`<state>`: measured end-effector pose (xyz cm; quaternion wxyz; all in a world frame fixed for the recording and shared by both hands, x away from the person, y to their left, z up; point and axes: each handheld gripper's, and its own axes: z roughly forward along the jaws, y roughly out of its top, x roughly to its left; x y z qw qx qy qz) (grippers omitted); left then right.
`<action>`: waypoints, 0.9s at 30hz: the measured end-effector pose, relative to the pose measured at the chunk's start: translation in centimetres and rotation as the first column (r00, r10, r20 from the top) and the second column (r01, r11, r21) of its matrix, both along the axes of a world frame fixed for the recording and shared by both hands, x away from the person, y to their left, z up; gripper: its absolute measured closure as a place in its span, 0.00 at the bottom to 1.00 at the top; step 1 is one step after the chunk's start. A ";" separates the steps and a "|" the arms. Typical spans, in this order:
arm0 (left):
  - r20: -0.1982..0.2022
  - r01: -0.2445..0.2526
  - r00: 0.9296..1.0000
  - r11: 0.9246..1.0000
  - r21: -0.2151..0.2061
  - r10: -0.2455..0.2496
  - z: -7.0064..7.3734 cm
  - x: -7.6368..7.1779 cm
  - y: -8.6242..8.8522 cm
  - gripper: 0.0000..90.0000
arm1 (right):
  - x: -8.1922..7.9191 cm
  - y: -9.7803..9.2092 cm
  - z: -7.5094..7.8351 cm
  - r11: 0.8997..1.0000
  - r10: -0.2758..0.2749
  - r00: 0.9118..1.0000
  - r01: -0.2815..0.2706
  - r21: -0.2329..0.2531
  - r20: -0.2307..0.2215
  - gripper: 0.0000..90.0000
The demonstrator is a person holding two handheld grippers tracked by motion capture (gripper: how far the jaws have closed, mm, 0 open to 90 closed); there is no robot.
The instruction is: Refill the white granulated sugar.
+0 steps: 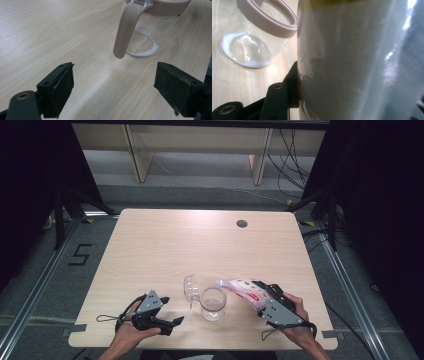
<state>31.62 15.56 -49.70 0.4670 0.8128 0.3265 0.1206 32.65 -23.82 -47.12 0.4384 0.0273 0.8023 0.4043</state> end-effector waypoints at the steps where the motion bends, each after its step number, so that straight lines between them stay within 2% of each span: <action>1: 0.003 -0.002 1.000 1.000 0.003 0.002 0.0 0.0 0.0 0.17 | 0.1 0.0 0.1 1.000 0.013 1.000 -0.013 -0.023 0.016 0.54; 3: 0.005 0.003 1.000 1.000 0.003 -0.003 0.0 0.0 0.0 0.17 | 0.0 0.0 0.2 1.000 0.003 1.000 -0.003 -0.023 0.022 0.54; 5: 0.013 0.020 1.000 1.000 0.019 -0.020 0.0 0.2 0.1 0.17 | 0.3 0.0 0.3 0.999 0.013 0.999 -0.012 -0.045 0.031 0.54; 6: 0.010 0.008 1.000 1.000 0.022 -0.008 0.0 0.1 0.1 0.17 | 0.5 0.0 0.4 0.998 0.012 0.999 -0.009 -0.058 0.053 0.54; 7: 0.003 0.001 1.000 1.000 0.007 -0.002 0.0 0.1 0.0 0.17 | 0.6 -0.1 0.5 0.998 0.021 0.998 -0.017 -0.068 0.062 0.54; 9: 0.006 0.005 1.000 1.000 0.008 -0.005 0.1 0.1 0.1 0.17 | 0.5 -0.2 0.5 0.997 0.004 0.998 0.000 -0.071 0.059 0.54; 10: 0.008 0.004 1.000 1.000 0.007 -0.004 0.1 0.1 0.1 0.17 | 0.4 -0.2 0.7 0.996 0.010 0.997 -0.003 -0.089 0.079 0.54; 11: 0.009 0.002 1.000 1.000 0.012 -0.002 0.1 0.1 0.1 0.17 | 0.2 -0.2 0.7 0.997 0.000 0.997 0.006 -0.081 0.077 0.54; 13: 0.012 -0.002 1.000 1.000 0.017 0.001 0.1 0.0 0.0 0.17 | 0.2 -0.3 1.1 0.990 0.026 0.991 -0.007 -0.140 0.130 0.54; 14: 0.018 0.009 1.000 0.999 0.034 -0.009 0.1 0.1 0.1 0.17 | 0.0 -0.3 1.0 0.988 0.004 0.990 0.017 -0.152 0.140 0.54; 15: 0.016 0.008 1.000 1.000 0.010 -0.008 0.0 0.0 0.0 0.17 | 0.1 -0.3 1.3 0.979 0.032 0.981 0.008 -0.202 0.190 0.54; 16: 0.020 0.011 1.000 1.000 0.015 -0.011 0.1 0.0 0.0 0.17 | -0.2 -0.4 1.0 0.981 0.006 0.986 0.026 -0.191 0.164 0.54; 17: 0.021 0.011 1.000 1.000 0.015 -0.011 0.1 0.0 0.0 0.17 | -0.2 -0.4 1.1 0.979 0.015 0.985 0.022 -0.205 0.174 0.54; 18: 0.017 0.009 1.000 1.000 0.020 -0.009 0.1 0.0 0.0 0.17 | -0.4 -0.4 0.9 0.979 -0.006 0.987 0.038 -0.199 0.160 0.54; 19: 0.015 0.007 1.000 1.000 0.018 -0.008 0.1 0.0 0.0 0.17 | -0.5 -0.4 0.8 0.977 -0.008 0.986 0.043 -0.209 0.166 0.54; 20: 0.015 0.007 1.000 1.000 0.017 -0.007 0.1 0.0 0.0 0.17 | -0.5 -0.4 0.7 0.974 0.000 0.983 0.042 -0.224 0.183 0.54; 21: 0.015 0.007 1.000 1.000 0.017 -0.007 0.1 0.0 0.0 0.17 | -0.5 -0.3 0.6 0.969 0.013 0.984 0.032 -0.244 0.180 0.54; 22: 0.017 0.009 1.000 1.000 0.019 -0.009 0.1 0.0 0.0 0.17 | -0.4 -0.2 0.7 0.962 0.030 0.977 0.028 -0.271 0.209 0.54; 24: 0.017 0.008 1.000 1.000 0.023 -0.008 0.1 0.0 -0.1 0.17 | -0.6 -0.1 0.4 0.963 0.016 0.983 0.035 -0.268 0.185 0.54; 25: 0.020 0.008 1.000 0.999 0.031 -0.009 0.1 0.0 0.0 0.17 | -0.5 0.0 0.7 0.954 0.031 0.977 0.034 -0.298 0.210 0.55; 27: 0.018 0.008 1.000 1.000 0.024 -0.008 0.1 0.0 -0.1 0.17 | -0.5 0.0 0.7 0.955 0.036 0.979 0.026 -0.297 0.203 0.55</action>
